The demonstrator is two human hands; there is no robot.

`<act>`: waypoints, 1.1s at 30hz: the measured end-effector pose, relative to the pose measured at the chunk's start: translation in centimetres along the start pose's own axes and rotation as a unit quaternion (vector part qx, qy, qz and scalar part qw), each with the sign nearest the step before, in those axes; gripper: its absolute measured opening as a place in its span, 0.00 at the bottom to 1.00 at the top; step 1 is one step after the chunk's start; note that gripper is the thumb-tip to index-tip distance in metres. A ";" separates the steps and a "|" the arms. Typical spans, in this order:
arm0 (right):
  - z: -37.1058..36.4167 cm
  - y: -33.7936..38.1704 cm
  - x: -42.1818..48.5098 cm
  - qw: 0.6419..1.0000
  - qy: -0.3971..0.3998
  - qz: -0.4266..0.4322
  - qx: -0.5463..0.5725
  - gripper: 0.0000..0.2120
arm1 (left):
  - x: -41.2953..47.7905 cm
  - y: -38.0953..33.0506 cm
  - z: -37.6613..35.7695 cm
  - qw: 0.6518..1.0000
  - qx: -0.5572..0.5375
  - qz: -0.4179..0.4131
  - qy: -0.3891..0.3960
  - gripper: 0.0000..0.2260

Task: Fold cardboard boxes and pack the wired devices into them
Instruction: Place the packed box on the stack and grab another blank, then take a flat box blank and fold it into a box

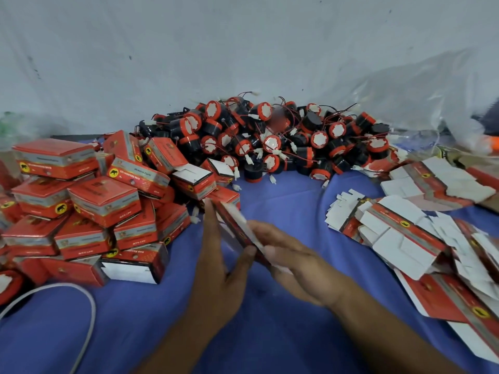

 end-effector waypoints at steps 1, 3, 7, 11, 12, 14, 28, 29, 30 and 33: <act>0.2 0.1 0.0 0.999 0.000 0.012 -0.050 0.22 | -0.1 0.4 -0.4 0.998 -0.048 0.016 0.021 0.38; 0.5 0.1 0.1 0.985 -0.001 0.025 -0.174 0.25 | -0.4 0.8 -1.0 0.985 -0.153 0.052 0.061 0.38; 1.7 0.5 0.1 0.954 -0.046 0.044 -0.293 0.31 | -0.8 1.1 -1.2 0.972 -0.201 0.084 0.094 0.31; 1.3 1.2 0.1 0.937 -0.019 0.069 -0.343 0.37 | -0.6 0.7 -1.0 0.982 -0.152 0.066 0.094 0.31; 1.1 1.3 0.1 0.933 -0.018 0.079 -0.351 0.37 | -0.6 0.6 -1.0 0.983 -0.145 0.064 0.096 0.33; 1.1 1.4 0.0 0.929 -0.020 0.096 -0.356 0.38 | -0.3 0.8 -0.8 0.979 -0.161 0.084 0.095 0.36; 3.1 -0.7 0.4 0.906 -0.066 0.032 -0.416 0.50 | -1.3 3.1 -2.2 0.889 -0.356 0.252 0.138 0.29; 3.3 -0.8 0.4 0.912 -0.057 0.021 -0.405 0.50 | -1.2 3.0 -2.2 0.896 -0.342 0.243 0.146 0.31; 3.6 -1.0 0.4 0.916 -0.048 0.010 -0.398 0.50 | -1.1 2.8 -2.3 0.902 -0.330 0.230 0.157 0.33; 4.5 -1.0 0.2 0.913 -0.025 -0.003 -0.408 0.48 | -1.0 2.6 -2.3 0.917 -0.286 0.199 0.196 0.38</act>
Point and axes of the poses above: each hand's wrist, its own x-axis towards the middle knuckle, its own z-axis out of the back of the hand, y = z × x, the point moved 10 cm from there along x, towards the middle knuckle, and after that the axes turned 4 degrees about -y, right-handed, at the moved point
